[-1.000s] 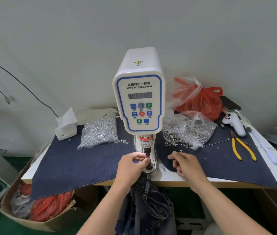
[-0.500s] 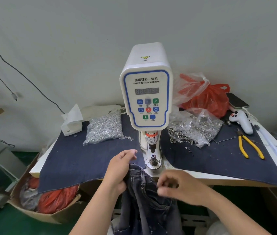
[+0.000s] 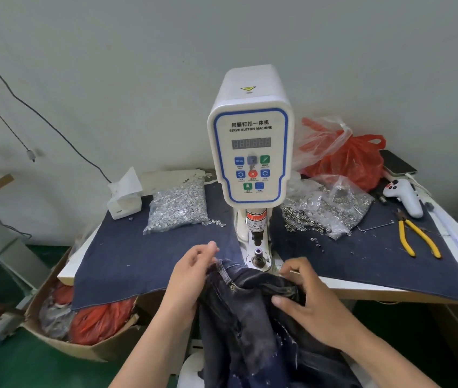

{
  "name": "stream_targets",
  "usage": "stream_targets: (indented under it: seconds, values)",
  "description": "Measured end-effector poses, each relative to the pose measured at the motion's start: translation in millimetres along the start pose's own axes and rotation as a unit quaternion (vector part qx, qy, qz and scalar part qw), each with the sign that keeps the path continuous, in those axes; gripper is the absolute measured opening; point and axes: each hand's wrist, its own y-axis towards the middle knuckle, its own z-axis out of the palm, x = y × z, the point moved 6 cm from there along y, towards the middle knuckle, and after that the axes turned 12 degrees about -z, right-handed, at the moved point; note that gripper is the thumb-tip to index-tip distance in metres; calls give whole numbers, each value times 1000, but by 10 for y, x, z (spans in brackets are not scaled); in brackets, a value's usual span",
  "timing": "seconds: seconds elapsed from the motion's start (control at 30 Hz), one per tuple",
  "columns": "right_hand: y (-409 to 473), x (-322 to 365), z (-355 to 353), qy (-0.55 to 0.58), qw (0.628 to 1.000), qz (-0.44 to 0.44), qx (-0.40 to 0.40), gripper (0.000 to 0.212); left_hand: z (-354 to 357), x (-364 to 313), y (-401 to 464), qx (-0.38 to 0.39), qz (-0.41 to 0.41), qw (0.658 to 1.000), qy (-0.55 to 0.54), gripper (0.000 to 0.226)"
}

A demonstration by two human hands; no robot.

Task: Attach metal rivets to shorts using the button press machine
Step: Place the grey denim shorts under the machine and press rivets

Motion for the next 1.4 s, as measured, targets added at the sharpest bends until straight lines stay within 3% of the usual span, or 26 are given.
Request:
stream_targets:
  seconds: [0.1,0.17,0.2,0.27,0.37,0.47,0.57,0.63,0.73,0.9,1.03,1.17,1.27,1.4]
  values:
    - [61,93,-44,40,999,10,10,47,123,-30,-152,105,129,953,254,53]
    - [87,153,-74,31,999,-3,19,47,173,43,-205,156,161,912,345,64]
    - [93,173,-99,23,999,-10,24,45,164,70,-213,163,165,907,353,62]
    - [101,230,-145,-16,998,-46,42,33,136,113,-223,187,138,930,286,50]
    - [101,289,-184,-136,978,-139,69,28,150,133,-262,254,49,964,65,31]
    - [65,303,-140,-227,955,-183,59,32,239,120,-293,315,-27,940,-130,26]
    - [38,341,-61,-260,943,-206,18,29,339,111,-288,341,-69,910,-228,30]
    - [44,358,23,-226,955,-194,16,26,364,104,-276,341,-82,900,-259,34]
    - [79,342,46,-153,975,-161,-2,28,319,79,-273,344,-76,901,-254,36]
    - [130,438,74,-172,969,-174,26,15,238,58,-324,360,-59,909,-201,45]
    - [72,331,-174,-57,992,-112,-10,26,15,36,-299,364,-38,928,-62,57]
    - [45,232,-253,0,996,-82,-32,36,-53,-13,-245,331,26,939,90,49]
    - [65,201,-294,-40,993,-83,-75,30,25,-24,-177,307,13,951,40,44]
    - [97,160,-440,-89,987,-54,-122,27,140,10,-209,361,-28,930,-60,48]
